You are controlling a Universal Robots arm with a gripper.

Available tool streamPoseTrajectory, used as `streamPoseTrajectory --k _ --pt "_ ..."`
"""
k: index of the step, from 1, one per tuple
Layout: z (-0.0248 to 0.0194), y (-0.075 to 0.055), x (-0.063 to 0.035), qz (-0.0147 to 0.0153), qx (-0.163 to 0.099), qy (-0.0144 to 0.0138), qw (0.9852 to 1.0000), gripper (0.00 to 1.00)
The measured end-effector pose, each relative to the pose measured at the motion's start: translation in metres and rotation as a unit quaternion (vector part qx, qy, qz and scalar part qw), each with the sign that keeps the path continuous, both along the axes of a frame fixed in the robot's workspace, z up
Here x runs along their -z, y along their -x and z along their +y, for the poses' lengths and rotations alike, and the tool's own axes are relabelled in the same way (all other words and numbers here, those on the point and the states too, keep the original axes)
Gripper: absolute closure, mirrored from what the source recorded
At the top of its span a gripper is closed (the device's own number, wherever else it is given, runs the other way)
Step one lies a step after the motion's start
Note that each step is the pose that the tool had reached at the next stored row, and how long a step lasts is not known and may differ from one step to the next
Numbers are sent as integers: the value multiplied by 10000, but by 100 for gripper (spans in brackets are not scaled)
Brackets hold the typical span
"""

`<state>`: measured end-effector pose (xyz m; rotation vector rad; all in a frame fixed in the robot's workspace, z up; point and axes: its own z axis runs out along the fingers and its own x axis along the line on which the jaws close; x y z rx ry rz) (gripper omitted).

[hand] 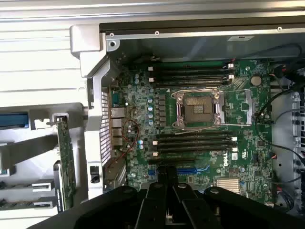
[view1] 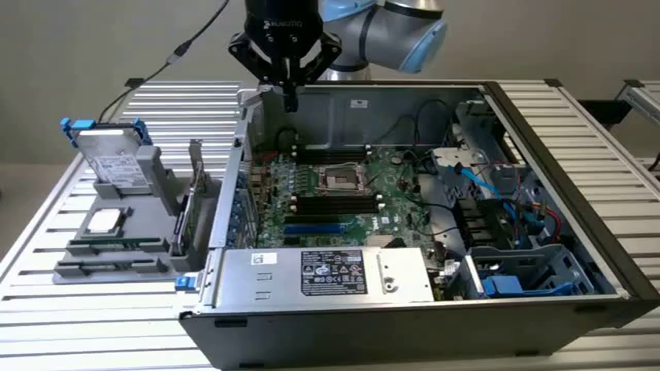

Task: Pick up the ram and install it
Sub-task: 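Reach for the ram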

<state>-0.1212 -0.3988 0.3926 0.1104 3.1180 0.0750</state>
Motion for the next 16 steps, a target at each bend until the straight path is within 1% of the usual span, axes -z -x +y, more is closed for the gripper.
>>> streamPoseTrajectory --k 11,13,16 --pt "0 1 0 0 0 0 10000 90" --pt "0 51 -1 1 0 1 10000 90" --pt "0 190 0 0 0 0 10000 90"
